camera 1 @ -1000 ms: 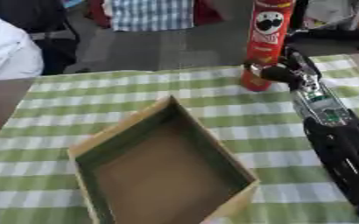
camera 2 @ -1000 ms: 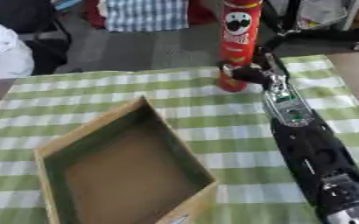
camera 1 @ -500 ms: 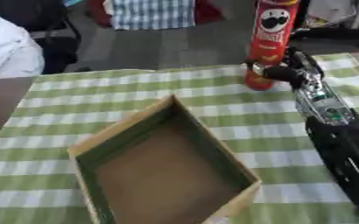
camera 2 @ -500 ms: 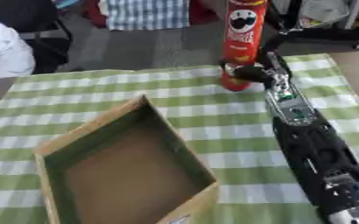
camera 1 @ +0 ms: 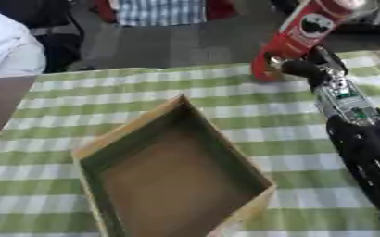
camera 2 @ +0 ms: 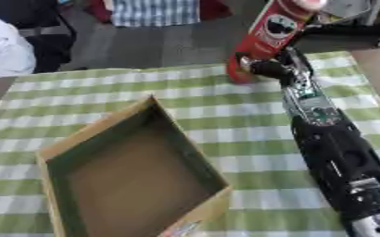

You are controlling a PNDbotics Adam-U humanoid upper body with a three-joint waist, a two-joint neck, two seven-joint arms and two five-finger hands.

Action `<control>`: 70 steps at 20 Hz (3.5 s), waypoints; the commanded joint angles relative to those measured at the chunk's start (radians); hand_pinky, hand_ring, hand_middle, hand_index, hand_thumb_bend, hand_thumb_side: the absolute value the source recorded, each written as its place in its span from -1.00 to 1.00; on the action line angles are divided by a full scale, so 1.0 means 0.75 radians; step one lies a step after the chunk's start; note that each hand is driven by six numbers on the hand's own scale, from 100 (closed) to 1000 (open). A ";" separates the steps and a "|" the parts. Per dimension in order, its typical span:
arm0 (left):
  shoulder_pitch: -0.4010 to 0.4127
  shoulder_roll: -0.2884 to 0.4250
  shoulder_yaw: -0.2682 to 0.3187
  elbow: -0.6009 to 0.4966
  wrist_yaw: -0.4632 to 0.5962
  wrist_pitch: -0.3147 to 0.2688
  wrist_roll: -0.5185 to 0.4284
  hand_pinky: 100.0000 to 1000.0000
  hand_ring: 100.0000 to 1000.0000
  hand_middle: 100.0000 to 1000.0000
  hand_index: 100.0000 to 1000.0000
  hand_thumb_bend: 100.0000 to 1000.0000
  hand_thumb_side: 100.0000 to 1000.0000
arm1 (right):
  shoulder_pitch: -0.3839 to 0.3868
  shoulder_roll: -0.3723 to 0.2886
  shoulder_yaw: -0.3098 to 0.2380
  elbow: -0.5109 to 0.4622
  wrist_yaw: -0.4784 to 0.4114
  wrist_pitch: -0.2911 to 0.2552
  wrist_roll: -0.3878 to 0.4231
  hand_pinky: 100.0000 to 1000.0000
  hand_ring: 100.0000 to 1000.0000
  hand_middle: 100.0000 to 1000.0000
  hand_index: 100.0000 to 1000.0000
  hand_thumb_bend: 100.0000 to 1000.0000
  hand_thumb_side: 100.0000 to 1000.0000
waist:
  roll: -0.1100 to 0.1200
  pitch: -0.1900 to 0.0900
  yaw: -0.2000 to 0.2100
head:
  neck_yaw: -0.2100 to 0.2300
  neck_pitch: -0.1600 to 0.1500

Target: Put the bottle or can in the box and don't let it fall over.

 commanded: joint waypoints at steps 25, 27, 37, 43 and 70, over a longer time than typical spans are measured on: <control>0.047 0.045 0.019 -0.003 -0.025 -0.018 0.003 0.30 0.52 0.48 0.52 -0.03 0.26 | 0.105 -0.026 0.260 -0.632 -0.144 0.456 0.147 1.00 1.00 1.00 -0.63 -1.00 -1.00 | -0.025 -0.224 -0.096 | 0.093 0.164; 0.054 0.044 0.019 0.001 -0.027 -0.019 0.004 0.30 0.52 0.48 0.52 -0.03 0.25 | 0.135 0.002 0.278 -0.721 -0.179 0.477 0.140 1.00 1.00 1.00 -0.63 -1.00 -1.00 | -0.027 -0.246 -0.108 | 0.103 0.189; 0.087 0.054 0.021 0.017 -0.042 -0.023 0.004 0.30 0.52 0.48 0.52 -0.02 0.24 | 0.269 0.167 0.380 -1.076 -0.296 0.556 0.110 1.00 1.00 1.00 -0.61 -1.00 -1.00 | -0.043 -0.332 -0.153 | 0.150 0.280; 0.117 0.065 0.028 0.025 -0.047 -0.028 0.013 0.29 0.52 0.48 0.52 -0.01 0.24 | 0.357 0.257 0.445 -1.219 -0.281 0.605 0.122 1.00 1.00 1.00 -0.60 -1.00 -1.00 | -0.053 -0.353 -0.175 | 0.188 0.363; 0.121 0.035 0.035 0.022 -0.037 -0.042 0.027 0.27 0.52 0.48 0.51 -0.02 0.27 | 0.547 0.394 0.603 -1.013 0.003 0.484 0.252 1.00 1.00 1.00 0.08 -1.00 -1.00 | -0.065 -0.267 -0.147 | 0.175 0.287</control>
